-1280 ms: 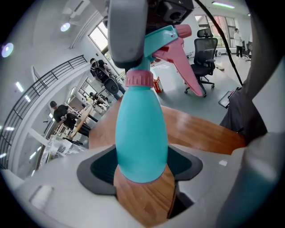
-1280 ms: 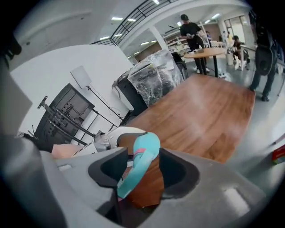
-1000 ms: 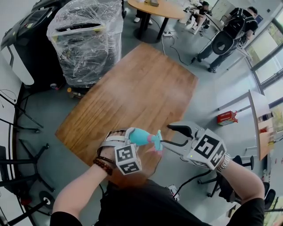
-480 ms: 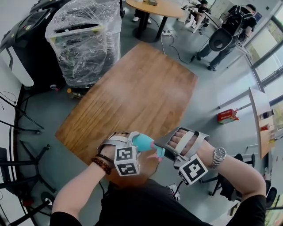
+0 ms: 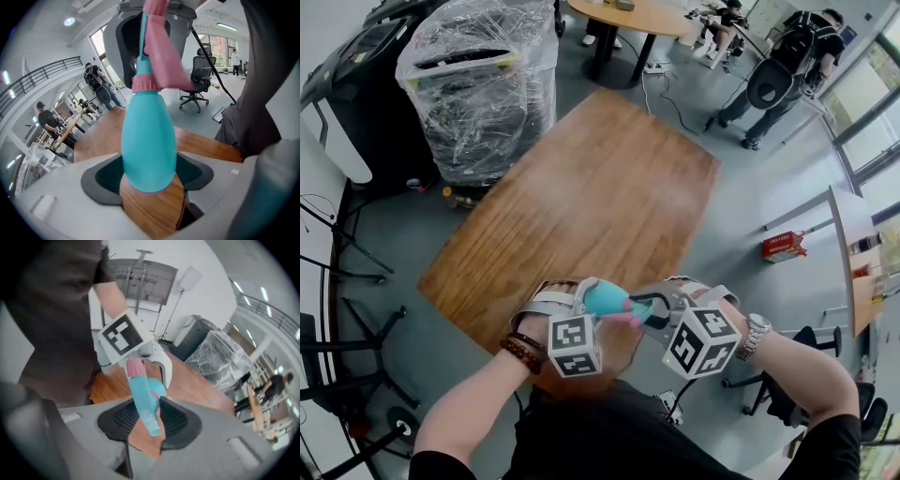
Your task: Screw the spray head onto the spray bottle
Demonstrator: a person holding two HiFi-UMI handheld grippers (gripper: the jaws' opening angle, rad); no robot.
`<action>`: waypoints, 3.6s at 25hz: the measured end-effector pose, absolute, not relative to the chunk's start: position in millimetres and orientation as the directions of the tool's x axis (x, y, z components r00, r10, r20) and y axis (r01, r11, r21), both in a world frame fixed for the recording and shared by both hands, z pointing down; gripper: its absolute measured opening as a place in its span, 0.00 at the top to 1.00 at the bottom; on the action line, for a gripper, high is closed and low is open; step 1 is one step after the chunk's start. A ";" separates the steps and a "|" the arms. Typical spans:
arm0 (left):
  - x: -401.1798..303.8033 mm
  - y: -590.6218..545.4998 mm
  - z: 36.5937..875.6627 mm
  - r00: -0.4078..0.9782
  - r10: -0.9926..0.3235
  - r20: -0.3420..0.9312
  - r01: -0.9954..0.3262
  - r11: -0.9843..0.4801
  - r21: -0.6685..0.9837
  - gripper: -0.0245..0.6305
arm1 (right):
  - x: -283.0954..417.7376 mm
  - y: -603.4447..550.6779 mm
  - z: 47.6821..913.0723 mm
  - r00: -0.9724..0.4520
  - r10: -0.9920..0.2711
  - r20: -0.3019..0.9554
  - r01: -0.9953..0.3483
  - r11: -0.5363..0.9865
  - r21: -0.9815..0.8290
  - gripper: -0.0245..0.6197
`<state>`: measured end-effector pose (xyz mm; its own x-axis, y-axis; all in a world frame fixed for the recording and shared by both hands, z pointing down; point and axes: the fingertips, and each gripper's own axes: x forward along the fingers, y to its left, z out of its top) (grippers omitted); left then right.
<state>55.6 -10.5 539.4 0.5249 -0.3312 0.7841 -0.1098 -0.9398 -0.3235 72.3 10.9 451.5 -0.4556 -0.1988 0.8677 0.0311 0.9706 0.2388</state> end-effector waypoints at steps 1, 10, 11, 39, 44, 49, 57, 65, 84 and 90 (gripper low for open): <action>55.9 -12.6 539.3 0.525 -0.341 0.780 -0.125 -0.937 -0.326 0.40 | 72.0 7.2 449.7 -0.467 -0.185 0.865 -0.037 0.981 0.189 0.77; 63.3 -24.9 539.0 0.586 -0.342 0.734 -0.225 -0.939 -0.258 0.40 | 70.0 -14.1 438.8 -0.474 -0.271 0.838 -0.137 0.963 0.234 0.68; 64.8 -26.7 540.7 0.598 -0.338 0.726 -0.239 -0.941 -0.241 0.40 | 71.3 -17.0 435.5 -0.480 -0.286 0.829 -0.145 0.958 0.247 0.67; 80.9 -227.0 619.9 0.604 -0.561 0.566 -0.712 -0.699 0.066 0.39 | 149.3 -69.4 446.0 -0.472 -0.580 0.663 -0.635 0.746 0.200 0.97; 81.9 -238.5 631.2 0.599 -0.565 0.567 -0.713 -0.699 0.057 0.39 | 147.6 -71.1 450.9 -0.473 -0.570 0.672 -0.648 0.742 0.173 0.97; 86.6 -239.9 633.3 0.596 -0.563 0.572 -0.697 -0.716 0.021 0.38 | 144.6 -74.6 457.2 -0.481 -0.575 0.662 -0.662 0.733 0.156 0.97; 80.7 -236.2 635.1 0.584 -0.553 0.595 -0.687 -0.727 -0.002 0.37 | 132.3 -72.9 461.6 -0.481 -0.589 0.649 -0.690 0.711 0.135 0.97; 52.5 -202.7 598.9 0.602 -0.574 0.555 -0.691 -0.723 0.001 0.42 | 108.0 -76.9 455.7 -0.478 -0.655 0.585 -0.762 0.641 0.095 0.97; 15.6 -62.1 458.9 0.731 -0.543 0.413 -0.613 -0.789 0.046 0.94 | 41.9 -36.8 428.3 -0.416 -0.789 0.452 -0.865 0.497 0.072 0.97; 8.8 -48.2 439.7 0.741 -0.545 0.393 -0.608 -0.792 0.047 0.94 | 30.2 -24.9 417.9 -0.400 -0.812 0.425 -0.878 0.472 0.077 0.97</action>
<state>8.8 -48.2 439.7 0.7405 -0.5451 0.3931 -0.6083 -0.7923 0.0474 30.2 -24.9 417.9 -0.3996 -0.8121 0.4251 -0.8780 0.4724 0.0772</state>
